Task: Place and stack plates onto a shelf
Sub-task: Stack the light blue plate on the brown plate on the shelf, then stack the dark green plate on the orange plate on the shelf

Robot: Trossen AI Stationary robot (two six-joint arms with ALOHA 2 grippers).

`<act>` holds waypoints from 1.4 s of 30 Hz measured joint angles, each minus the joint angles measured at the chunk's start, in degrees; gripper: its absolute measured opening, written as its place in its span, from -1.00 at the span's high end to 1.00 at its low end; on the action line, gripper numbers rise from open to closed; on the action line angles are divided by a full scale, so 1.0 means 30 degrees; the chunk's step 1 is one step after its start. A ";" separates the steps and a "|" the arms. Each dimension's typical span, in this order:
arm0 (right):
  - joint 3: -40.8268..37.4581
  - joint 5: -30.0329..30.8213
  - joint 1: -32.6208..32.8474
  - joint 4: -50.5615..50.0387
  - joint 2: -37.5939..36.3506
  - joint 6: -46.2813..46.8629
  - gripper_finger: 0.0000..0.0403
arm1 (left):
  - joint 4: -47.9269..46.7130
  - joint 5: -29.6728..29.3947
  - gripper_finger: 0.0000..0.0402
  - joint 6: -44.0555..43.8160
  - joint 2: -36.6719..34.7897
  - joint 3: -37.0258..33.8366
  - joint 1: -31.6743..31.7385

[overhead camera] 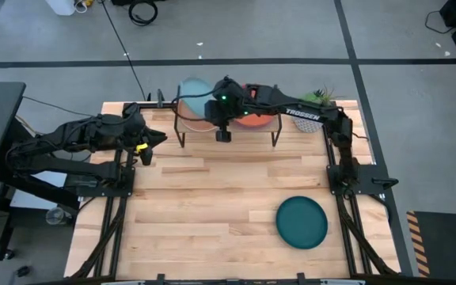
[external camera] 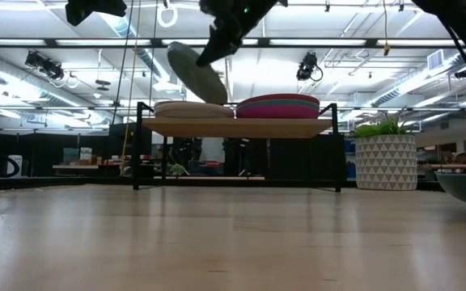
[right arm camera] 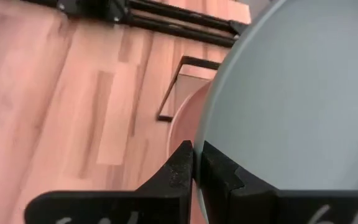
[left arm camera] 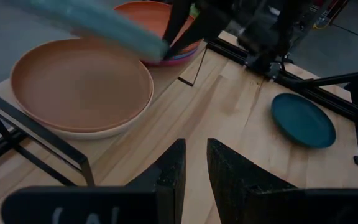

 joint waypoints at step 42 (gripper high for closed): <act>0.0040 -0.2444 0.1193 -0.4185 -0.1965 0.4185 0.16 | -0.0113 -0.0020 0.65 0.1012 0.0007 0.0000 0.0007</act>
